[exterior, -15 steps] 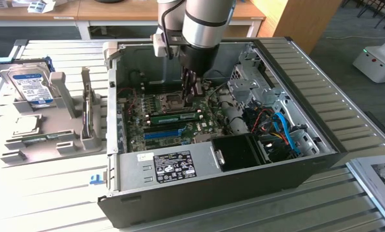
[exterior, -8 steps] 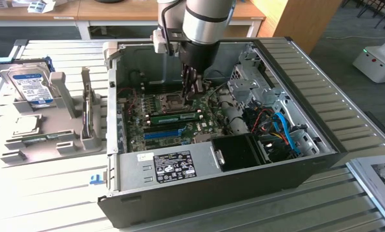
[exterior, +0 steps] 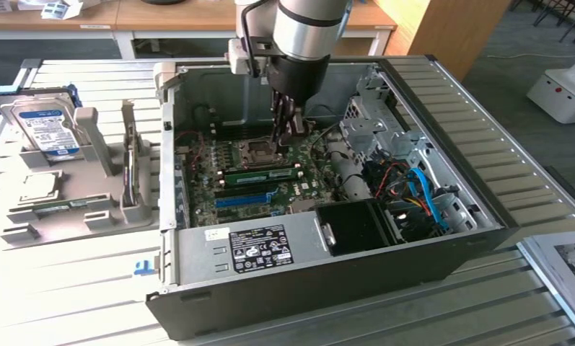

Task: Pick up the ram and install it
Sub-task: 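Insert the ram into the slot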

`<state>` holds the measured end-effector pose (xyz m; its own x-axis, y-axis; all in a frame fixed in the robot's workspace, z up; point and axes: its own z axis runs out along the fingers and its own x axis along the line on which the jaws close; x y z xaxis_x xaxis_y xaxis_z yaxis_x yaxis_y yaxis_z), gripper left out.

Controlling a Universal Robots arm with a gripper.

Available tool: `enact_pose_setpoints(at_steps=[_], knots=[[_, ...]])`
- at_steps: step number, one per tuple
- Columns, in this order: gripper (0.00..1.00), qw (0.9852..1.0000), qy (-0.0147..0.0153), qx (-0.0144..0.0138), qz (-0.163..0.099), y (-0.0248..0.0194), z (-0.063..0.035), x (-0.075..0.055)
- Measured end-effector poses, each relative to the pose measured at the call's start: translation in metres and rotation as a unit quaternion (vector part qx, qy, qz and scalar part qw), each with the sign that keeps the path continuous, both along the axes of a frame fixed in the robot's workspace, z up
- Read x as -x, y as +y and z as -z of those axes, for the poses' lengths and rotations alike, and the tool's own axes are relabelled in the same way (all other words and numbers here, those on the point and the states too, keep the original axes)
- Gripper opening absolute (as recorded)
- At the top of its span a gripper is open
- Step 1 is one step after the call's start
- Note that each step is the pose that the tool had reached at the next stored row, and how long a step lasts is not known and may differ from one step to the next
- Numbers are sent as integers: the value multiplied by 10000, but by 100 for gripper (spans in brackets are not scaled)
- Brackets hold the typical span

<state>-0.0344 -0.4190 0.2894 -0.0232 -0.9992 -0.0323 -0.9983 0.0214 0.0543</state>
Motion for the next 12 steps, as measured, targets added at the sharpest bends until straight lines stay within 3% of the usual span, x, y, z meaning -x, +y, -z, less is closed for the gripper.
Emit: enact_pose_setpoints(at_steps=[12], knots=[[31, 10000, 0, 0, -8, 0, -111, 0]])
